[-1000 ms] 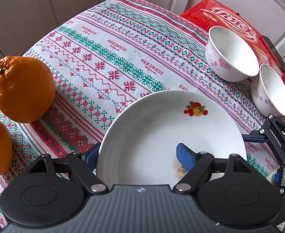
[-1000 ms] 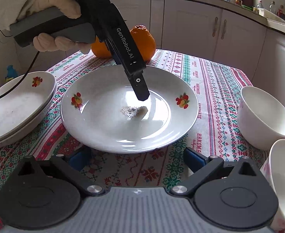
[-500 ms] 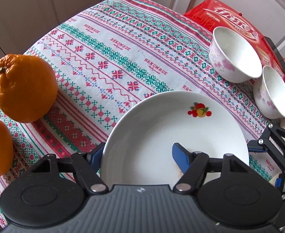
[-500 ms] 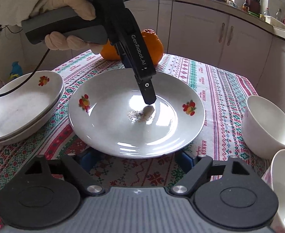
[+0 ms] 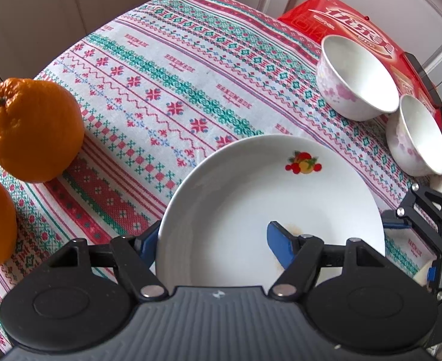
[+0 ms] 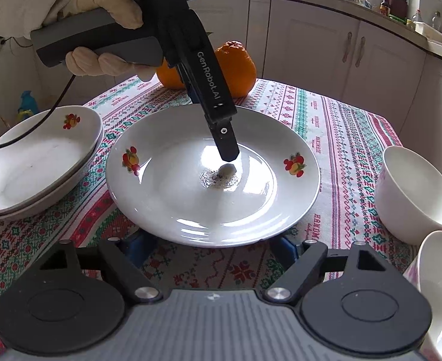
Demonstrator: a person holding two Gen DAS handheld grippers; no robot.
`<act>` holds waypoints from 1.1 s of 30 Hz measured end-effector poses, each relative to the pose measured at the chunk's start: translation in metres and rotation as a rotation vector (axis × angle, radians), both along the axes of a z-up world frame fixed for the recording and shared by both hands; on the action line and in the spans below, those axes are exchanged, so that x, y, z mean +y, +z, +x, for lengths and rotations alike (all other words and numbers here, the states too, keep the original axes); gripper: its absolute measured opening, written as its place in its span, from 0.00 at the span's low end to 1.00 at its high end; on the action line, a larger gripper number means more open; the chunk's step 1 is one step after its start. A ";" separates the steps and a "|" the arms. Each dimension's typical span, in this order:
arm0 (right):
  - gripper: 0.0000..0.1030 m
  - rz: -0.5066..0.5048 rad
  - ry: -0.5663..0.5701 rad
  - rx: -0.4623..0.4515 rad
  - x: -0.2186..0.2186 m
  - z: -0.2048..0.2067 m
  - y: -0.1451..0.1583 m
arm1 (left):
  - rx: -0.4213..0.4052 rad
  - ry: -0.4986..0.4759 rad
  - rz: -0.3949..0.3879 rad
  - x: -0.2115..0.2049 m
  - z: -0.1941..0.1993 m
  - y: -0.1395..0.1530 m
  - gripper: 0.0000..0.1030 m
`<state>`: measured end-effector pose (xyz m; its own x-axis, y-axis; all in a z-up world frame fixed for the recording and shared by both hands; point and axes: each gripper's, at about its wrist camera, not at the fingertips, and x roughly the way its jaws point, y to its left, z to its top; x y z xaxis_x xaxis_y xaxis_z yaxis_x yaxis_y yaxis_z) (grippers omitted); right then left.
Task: Organize plates and bowls
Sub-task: 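Lift the stained plate with the left gripper and carry it over the plate stack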
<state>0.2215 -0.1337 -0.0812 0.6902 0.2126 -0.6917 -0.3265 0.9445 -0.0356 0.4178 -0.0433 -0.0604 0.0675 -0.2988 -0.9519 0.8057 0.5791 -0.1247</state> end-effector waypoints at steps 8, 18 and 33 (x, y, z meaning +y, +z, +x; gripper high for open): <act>0.83 -0.008 0.010 0.027 0.000 -0.006 0.002 | 0.028 -0.007 -0.009 0.005 -0.012 0.006 0.70; 0.83 -0.026 0.035 0.004 0.000 -0.016 0.010 | 0.019 0.024 -0.034 0.016 -0.023 0.021 0.64; 0.83 -0.033 0.083 -0.038 0.005 -0.023 0.030 | -0.023 0.068 -0.050 0.033 -0.040 0.043 0.64</act>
